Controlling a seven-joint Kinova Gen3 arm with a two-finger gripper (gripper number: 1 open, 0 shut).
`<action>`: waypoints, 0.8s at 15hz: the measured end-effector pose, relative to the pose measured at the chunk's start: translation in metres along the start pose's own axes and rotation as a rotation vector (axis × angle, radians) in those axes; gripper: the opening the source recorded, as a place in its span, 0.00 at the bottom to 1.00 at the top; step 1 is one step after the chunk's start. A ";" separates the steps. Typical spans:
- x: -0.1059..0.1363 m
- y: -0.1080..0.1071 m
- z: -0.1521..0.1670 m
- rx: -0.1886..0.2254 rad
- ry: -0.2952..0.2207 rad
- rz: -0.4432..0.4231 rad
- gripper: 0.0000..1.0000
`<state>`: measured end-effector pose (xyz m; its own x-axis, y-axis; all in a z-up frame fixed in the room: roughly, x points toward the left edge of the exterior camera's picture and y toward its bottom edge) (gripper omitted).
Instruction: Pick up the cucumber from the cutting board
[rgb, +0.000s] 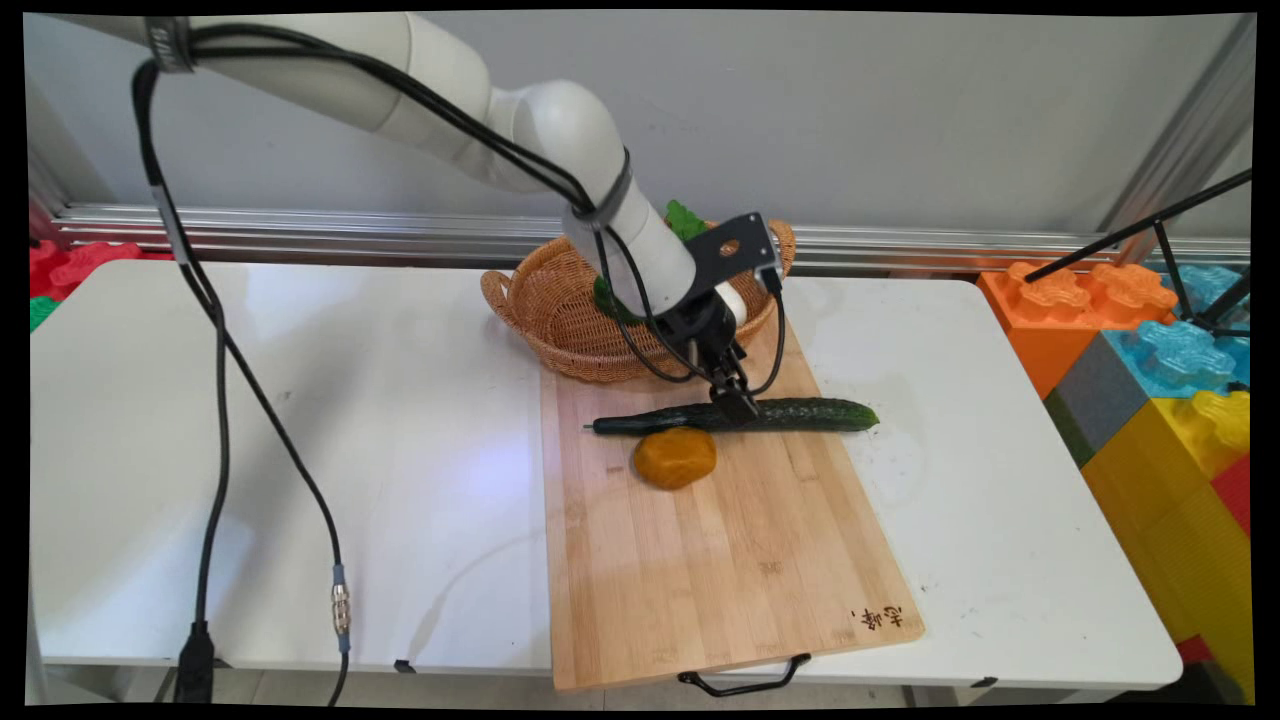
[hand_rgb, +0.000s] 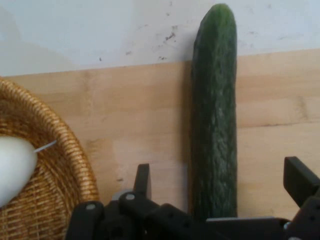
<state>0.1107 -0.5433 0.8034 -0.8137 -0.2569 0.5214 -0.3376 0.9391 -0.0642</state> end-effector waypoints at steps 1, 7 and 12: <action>-0.001 0.000 0.003 0.002 -0.001 0.000 1.00; -0.011 0.005 0.023 0.008 -0.003 0.003 1.00; -0.012 0.009 0.030 0.014 0.012 0.028 0.00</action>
<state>0.1033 -0.5382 0.7707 -0.8170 -0.2278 0.5297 -0.3216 0.9425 -0.0906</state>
